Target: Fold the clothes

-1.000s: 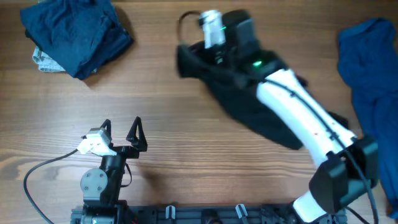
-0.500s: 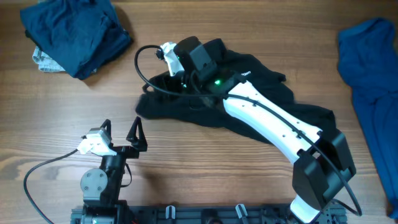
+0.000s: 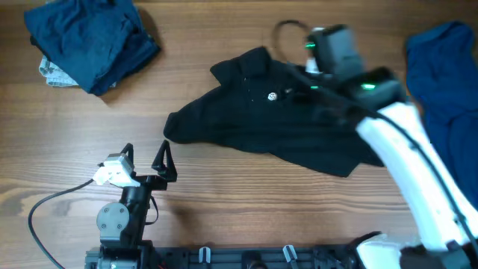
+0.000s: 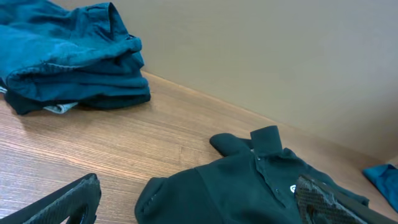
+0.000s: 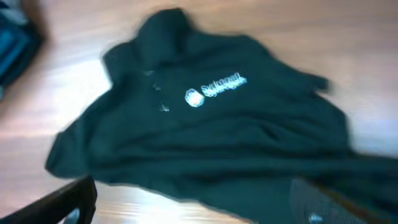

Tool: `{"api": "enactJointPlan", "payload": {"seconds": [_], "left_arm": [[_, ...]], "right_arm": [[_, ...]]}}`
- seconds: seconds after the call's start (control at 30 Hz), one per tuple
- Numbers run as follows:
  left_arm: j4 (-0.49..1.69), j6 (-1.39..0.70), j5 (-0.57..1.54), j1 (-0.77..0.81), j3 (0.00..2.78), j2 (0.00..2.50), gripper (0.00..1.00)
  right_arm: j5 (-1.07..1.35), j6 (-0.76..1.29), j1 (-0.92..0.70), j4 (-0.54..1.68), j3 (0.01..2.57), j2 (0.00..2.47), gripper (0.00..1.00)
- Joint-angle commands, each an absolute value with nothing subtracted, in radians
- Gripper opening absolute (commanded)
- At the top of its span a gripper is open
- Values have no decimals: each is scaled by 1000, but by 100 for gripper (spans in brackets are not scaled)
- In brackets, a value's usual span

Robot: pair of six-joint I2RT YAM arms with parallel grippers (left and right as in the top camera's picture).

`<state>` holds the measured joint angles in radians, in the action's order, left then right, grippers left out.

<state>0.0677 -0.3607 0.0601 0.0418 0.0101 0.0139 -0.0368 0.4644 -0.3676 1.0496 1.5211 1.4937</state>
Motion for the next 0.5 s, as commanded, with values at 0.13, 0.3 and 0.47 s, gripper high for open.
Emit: {"api": "enactJointPlan", "payload": {"seconds": [0.13,0.3,0.47], "left_arm": [[71,-362,73,35,6,7,100],[68,-461,96,37,6,7,100],[68,-461,96,37,6,7,100]], "right_arm": [[-33,702,-303,1279,1438,1497,100],[-33,895,-303,1302,1287,1430,100],[-38,1056,-303,1297,1121,1291,100]]}}
